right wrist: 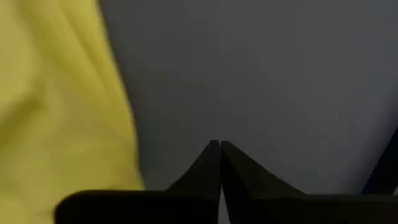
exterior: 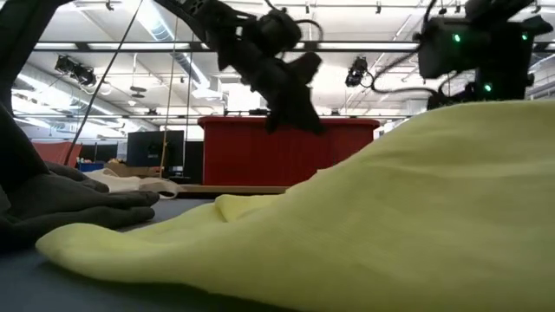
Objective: Fold laundry
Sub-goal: Fold the yellow shirt
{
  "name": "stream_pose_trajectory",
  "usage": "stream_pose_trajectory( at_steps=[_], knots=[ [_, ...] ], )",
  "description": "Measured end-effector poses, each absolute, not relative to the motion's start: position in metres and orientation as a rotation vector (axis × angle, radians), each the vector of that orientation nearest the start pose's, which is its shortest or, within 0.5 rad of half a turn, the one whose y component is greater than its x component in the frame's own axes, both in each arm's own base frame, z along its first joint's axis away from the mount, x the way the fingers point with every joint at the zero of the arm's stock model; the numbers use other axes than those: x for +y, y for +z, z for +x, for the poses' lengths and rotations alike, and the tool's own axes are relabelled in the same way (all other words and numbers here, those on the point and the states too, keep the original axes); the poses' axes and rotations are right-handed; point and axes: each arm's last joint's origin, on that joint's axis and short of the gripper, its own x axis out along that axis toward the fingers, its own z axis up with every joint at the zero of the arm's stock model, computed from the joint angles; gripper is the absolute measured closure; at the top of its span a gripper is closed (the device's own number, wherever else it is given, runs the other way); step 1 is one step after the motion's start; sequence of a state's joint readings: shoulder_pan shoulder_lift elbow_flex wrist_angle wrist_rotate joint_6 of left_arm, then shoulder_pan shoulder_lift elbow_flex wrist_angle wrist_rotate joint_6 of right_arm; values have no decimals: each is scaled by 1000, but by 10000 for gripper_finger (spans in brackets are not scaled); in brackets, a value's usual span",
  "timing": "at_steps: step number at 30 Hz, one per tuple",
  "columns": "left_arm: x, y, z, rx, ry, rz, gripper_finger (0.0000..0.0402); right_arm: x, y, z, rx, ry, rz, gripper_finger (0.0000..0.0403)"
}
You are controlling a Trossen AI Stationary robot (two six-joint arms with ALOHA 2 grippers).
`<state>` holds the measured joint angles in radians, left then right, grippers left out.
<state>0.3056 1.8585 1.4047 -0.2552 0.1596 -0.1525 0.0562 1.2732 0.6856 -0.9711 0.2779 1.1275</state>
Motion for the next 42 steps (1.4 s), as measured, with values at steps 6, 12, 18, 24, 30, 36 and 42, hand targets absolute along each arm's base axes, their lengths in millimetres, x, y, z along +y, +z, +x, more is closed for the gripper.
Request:
stream_pose_trajectory(
  at_steps=[6,12,18,24,30,36,42],
  knots=[
    [180,277,347,634,205,-339,396,11,206,199,1115,-807,780,288],
    [190,278,323,699,26,-420,380,22,213,236,898,-477,786,225],
    [191,274,318,746,7,-390,338,4,175,279,1042,-373,542,194],
    [193,278,299,820,3,-384,306,-12,146,312,1212,-414,460,234],
    [196,273,286,903,-9,-397,307,-66,152,354,1138,-477,388,360],
    [203,272,278,928,29,-421,312,-104,207,411,882,-122,353,376],
    [203,265,272,959,25,-438,312,-91,222,401,1078,-113,480,313]
  ],
)
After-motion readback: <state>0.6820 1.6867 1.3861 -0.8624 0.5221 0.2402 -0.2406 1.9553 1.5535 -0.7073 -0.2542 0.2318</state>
